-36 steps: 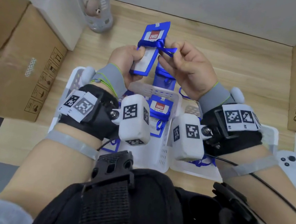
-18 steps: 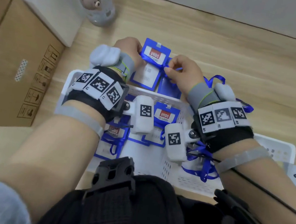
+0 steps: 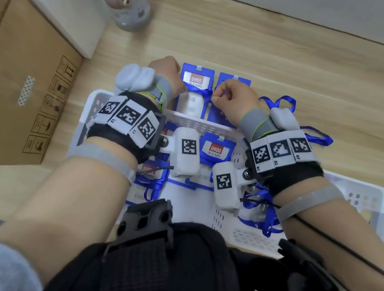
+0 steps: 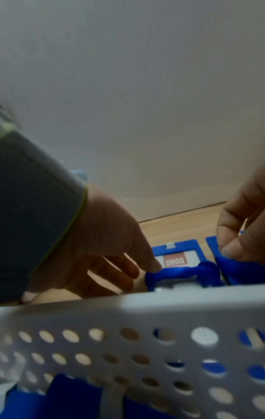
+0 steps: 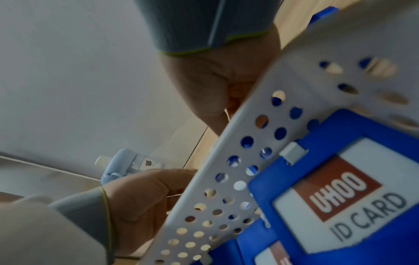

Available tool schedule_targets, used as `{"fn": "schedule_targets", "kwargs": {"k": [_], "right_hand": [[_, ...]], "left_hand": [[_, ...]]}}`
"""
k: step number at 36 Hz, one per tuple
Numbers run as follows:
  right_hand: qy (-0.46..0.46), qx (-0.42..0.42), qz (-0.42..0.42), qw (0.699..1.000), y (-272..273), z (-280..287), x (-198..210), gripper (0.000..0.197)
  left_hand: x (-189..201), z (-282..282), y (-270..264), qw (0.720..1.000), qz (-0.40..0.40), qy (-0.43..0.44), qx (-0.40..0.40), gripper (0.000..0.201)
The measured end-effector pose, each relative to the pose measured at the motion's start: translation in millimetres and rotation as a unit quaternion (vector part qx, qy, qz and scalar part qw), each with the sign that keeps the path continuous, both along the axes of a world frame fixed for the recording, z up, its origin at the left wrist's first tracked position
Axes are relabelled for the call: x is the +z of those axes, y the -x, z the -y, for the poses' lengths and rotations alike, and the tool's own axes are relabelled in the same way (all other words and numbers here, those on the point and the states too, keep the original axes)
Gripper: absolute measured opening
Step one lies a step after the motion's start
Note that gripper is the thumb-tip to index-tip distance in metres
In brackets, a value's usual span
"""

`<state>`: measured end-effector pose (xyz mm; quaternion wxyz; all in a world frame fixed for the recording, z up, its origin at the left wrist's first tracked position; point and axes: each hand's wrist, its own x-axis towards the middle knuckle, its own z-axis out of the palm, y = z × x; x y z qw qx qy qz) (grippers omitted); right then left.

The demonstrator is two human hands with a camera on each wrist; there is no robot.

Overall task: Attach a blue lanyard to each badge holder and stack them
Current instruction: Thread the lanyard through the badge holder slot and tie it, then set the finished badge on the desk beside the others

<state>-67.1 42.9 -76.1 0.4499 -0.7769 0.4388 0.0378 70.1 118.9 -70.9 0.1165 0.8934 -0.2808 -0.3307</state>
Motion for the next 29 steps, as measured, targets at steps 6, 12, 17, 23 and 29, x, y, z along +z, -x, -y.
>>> {"fn": "schedule_targets", "kwargs": {"k": [6,12,17,23,29], "right_hand": [[0.009,-0.068,0.075,0.995,13.2,-6.1,18.4,0.028],[-0.001,-0.113,0.17,0.979,36.6,-23.6,37.5,0.028],[0.002,-0.126,0.193,0.973,55.6,-39.8,39.8,0.028],[-0.014,-0.137,0.2,0.97,76.0,-52.3,40.3,0.029],[-0.029,-0.167,0.187,0.968,92.2,-60.5,34.5,0.027]], "left_hand": [[22.5,-10.0,19.6,0.979,-0.062,0.18,0.079,0.025],[52.1,-30.5,56.7,0.942,-0.207,0.251,0.084,0.019],[42.2,-54.0,79.3,0.954,-0.23,0.179,0.065,0.019],[28.5,-72.0,93.5,0.968,-0.217,0.111,0.06,0.011],[26.6,-77.5,107.8,0.95,-0.274,0.121,0.084,0.007]]}}
